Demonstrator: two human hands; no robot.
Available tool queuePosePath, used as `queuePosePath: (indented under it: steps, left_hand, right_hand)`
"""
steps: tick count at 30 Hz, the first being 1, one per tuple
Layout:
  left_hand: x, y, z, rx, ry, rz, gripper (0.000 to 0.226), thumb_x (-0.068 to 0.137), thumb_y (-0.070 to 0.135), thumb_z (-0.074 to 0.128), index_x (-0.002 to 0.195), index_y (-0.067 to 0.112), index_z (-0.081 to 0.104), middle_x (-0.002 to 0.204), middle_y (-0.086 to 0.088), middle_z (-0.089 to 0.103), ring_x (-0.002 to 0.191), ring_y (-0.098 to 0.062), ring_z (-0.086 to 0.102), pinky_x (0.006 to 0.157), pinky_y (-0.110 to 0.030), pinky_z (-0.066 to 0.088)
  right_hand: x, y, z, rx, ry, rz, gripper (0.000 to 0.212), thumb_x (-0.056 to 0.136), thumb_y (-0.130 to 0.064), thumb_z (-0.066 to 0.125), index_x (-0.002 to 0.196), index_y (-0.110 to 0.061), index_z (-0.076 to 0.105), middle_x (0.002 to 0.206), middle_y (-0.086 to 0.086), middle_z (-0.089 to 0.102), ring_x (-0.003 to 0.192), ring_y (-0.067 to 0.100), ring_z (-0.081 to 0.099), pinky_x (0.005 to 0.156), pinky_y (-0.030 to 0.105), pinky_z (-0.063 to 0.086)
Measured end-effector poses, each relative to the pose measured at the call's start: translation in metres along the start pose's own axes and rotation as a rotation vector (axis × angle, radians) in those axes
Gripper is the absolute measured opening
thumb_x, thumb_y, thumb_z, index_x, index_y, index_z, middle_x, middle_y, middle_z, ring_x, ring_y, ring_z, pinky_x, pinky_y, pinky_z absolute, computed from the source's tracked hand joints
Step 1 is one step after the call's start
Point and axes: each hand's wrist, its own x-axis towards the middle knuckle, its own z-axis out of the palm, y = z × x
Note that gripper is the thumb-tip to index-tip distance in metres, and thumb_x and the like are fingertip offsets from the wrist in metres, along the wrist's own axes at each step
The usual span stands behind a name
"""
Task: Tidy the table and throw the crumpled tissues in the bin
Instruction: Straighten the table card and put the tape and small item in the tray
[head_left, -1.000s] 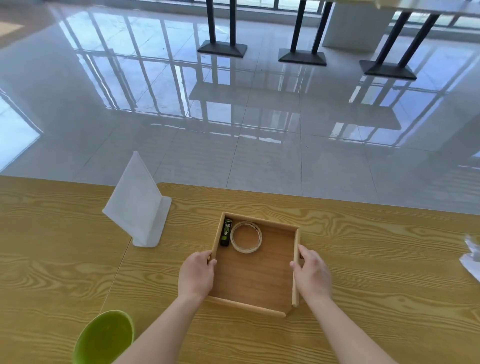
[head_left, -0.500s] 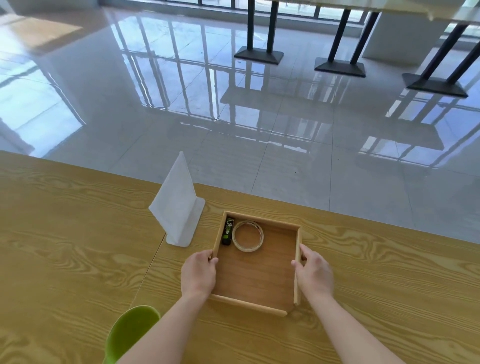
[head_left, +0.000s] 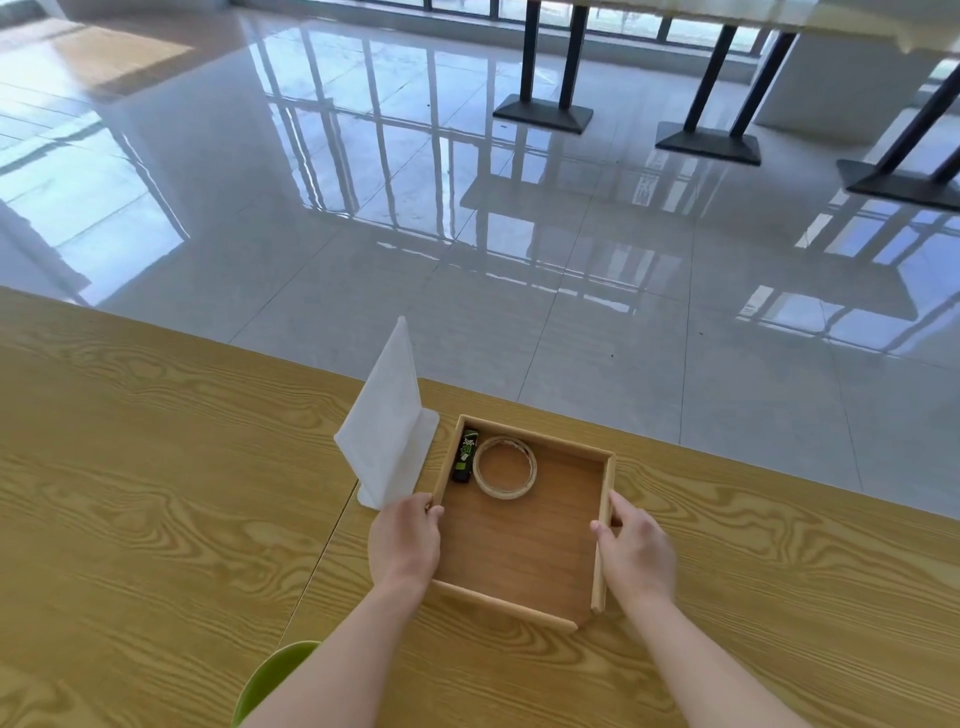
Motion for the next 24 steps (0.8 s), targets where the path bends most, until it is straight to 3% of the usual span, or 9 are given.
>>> queuePosePath:
  steps: [4, 10, 13, 20, 24]
  left_hand:
    - [0.006, 0.001, -0.004, 0.009, 0.038, -0.005, 0.015, 0.094, 0.024, 0.062, 0.088, 0.018, 0.074, 0.079, -0.001, 0.073, 0.078, -0.025, 0.067, 0.067, -0.034, 0.052]
    - [0.012, -0.004, -0.006, 0.011, 0.061, 0.005, 0.017, 0.094, 0.024, 0.061, 0.085, 0.017, 0.074, 0.078, -0.002, 0.073, 0.078, -0.026, 0.067, 0.063, -0.033, 0.049]
    - [0.013, -0.006, -0.007, 0.009, 0.068, -0.007, 0.019, 0.093, 0.023, 0.062, 0.076, 0.016, 0.070, 0.072, 0.000, 0.069, 0.071, -0.024, 0.063, 0.058, -0.031, 0.039]
    - [0.013, -0.009, -0.011, 0.008, 0.078, -0.015, 0.020, 0.092, 0.022, 0.064, 0.075, 0.014, 0.070, 0.073, -0.002, 0.069, 0.071, -0.025, 0.062, 0.062, -0.035, 0.049]
    - [0.015, -0.011, -0.011, 0.016, 0.081, -0.020, 0.023, 0.092, 0.021, 0.063, 0.071, 0.015, 0.067, 0.069, 0.002, 0.063, 0.066, -0.021, 0.055, 0.059, -0.032, 0.041]
  right_hand:
    - [0.004, -0.006, 0.005, 0.012, -0.016, -0.005, 0.052, 0.095, -0.020, 0.063, 0.145, -0.019, 0.048, 0.132, 0.005, 0.063, 0.121, 0.026, 0.058, 0.096, 0.041, 0.051]
    - [0.005, -0.013, 0.011, 0.002, -0.024, -0.026, 0.053, 0.096, -0.019, 0.062, 0.146, -0.017, 0.046, 0.134, 0.006, 0.061, 0.123, 0.027, 0.056, 0.095, 0.040, 0.048]
    - [0.005, -0.014, 0.013, -0.003, -0.029, -0.031, 0.053, 0.096, -0.020, 0.062, 0.146, -0.016, 0.045, 0.132, 0.006, 0.061, 0.122, 0.026, 0.056, 0.095, 0.039, 0.047]
    - [0.003, -0.019, 0.016, 0.002, -0.034, -0.036, 0.053, 0.096, -0.021, 0.063, 0.146, -0.018, 0.046, 0.126, 0.007, 0.063, 0.112, 0.025, 0.060, 0.089, 0.039, 0.052]
    - [0.001, -0.020, 0.016, 0.009, -0.033, -0.036, 0.053, 0.095, -0.020, 0.064, 0.145, -0.017, 0.047, 0.125, 0.009, 0.063, 0.114, 0.026, 0.059, 0.090, 0.039, 0.050]
